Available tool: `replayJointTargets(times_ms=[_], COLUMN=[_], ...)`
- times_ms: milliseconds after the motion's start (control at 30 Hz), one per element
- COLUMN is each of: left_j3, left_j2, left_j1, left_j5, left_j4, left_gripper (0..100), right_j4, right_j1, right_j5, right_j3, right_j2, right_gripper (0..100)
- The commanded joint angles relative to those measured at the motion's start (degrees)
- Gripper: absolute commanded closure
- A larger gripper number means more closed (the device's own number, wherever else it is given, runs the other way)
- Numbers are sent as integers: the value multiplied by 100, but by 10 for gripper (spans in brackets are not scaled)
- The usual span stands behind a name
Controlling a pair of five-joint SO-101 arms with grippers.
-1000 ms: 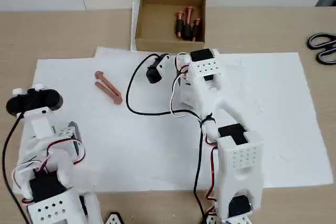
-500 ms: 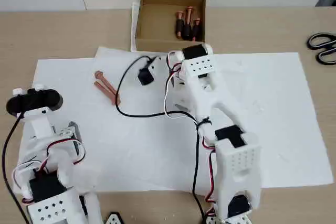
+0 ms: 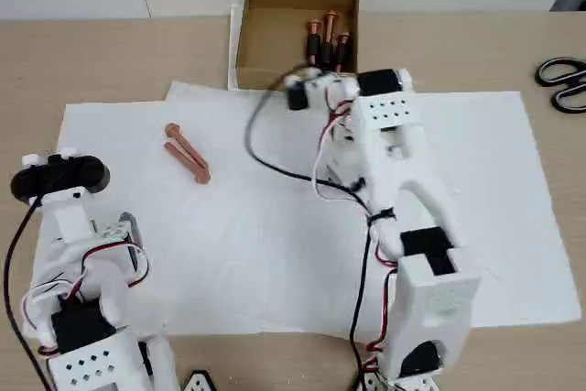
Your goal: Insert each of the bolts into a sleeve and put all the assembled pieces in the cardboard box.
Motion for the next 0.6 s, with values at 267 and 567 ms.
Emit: replayJointTargets(times_ms=[267, 567], left_j3=[-22, -22], left_j2=[-26, -26], left_j1=[0, 0], left_j5=[-44, -44], left_j4=[-9, 0], left_gripper=[849, 848], right_j4=[-708, -840], right_j1=[1033, 1024], right_j5=[-1064, -1081], right_j3=[905, 1064], right_j2=[-356, -365], right_gripper=[993, 946])
